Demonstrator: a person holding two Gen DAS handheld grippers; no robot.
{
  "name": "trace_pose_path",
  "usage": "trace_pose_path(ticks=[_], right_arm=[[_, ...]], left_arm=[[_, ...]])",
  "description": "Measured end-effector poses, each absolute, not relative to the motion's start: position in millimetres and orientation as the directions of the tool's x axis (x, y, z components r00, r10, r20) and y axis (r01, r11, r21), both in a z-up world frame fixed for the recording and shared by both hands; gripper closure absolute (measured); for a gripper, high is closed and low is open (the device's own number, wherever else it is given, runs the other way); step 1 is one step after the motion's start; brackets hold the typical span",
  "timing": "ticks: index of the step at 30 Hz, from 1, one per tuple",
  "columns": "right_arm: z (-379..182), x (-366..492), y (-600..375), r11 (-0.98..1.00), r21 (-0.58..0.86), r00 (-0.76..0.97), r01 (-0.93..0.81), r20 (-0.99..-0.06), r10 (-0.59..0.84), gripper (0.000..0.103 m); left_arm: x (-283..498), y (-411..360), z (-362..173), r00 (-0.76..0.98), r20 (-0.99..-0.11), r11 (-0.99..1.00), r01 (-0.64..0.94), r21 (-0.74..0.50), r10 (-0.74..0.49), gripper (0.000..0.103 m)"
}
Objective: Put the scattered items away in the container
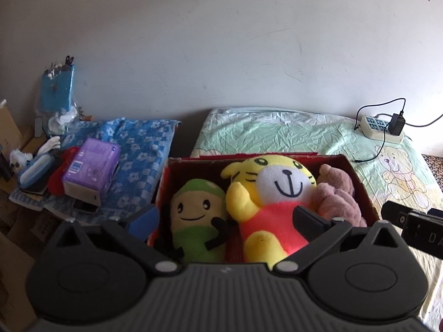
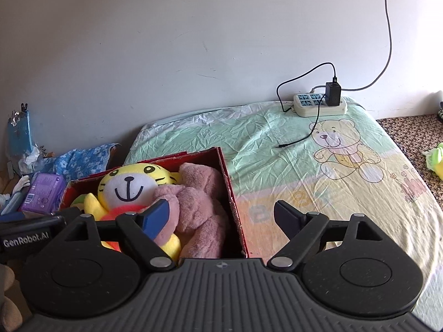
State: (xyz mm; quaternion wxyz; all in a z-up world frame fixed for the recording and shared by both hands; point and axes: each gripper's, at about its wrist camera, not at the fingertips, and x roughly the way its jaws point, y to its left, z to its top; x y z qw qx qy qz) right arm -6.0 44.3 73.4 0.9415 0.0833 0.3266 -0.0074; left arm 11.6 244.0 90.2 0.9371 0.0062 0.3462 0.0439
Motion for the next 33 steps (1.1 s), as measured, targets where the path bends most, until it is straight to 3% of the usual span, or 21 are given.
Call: trace_pose_path(ticks=[9, 15, 18, 25, 33], right_arm=[[93.3, -27.1, 66.9, 0.993, 0.114, 0.788, 0.037, -0.615, 0.041, 0.008], [77.0, -25.7, 75.9, 0.995, 0.016, 0.734, 0.100, -0.677, -0.063, 0.008], [70.0, -23.7, 74.5, 0.993, 0.053, 0.698, 0.110, -0.715, -0.039, 0.008], [64.4, -25.1, 89.2, 0.996, -0.025, 0.716, 0.089, -0.693, -0.081, 0.008], [68.3, -20.9, 82.7, 0.995, 0.016, 0.724, 0.101, -0.686, -0.063, 0.008]], left_arm=[[9.6, 247.7, 121.6, 0.759, -0.633, 0.988, -0.108, 0.107, 0.151, 0.000], [5.2, 253.8, 99.2, 0.721, -0.678, 0.990, -0.114, 0.084, 0.141, 0.000], [2.5, 253.5, 88.8, 0.707, -0.693, 0.989, -0.127, 0.071, 0.141, 0.000], [0.8, 252.9, 75.1, 0.695, -0.706, 0.990, -0.120, 0.075, 0.137, 0.000], [5.3, 258.4, 67.3, 0.694, -0.705, 0.988, -0.143, 0.065, 0.146, 0.000]])
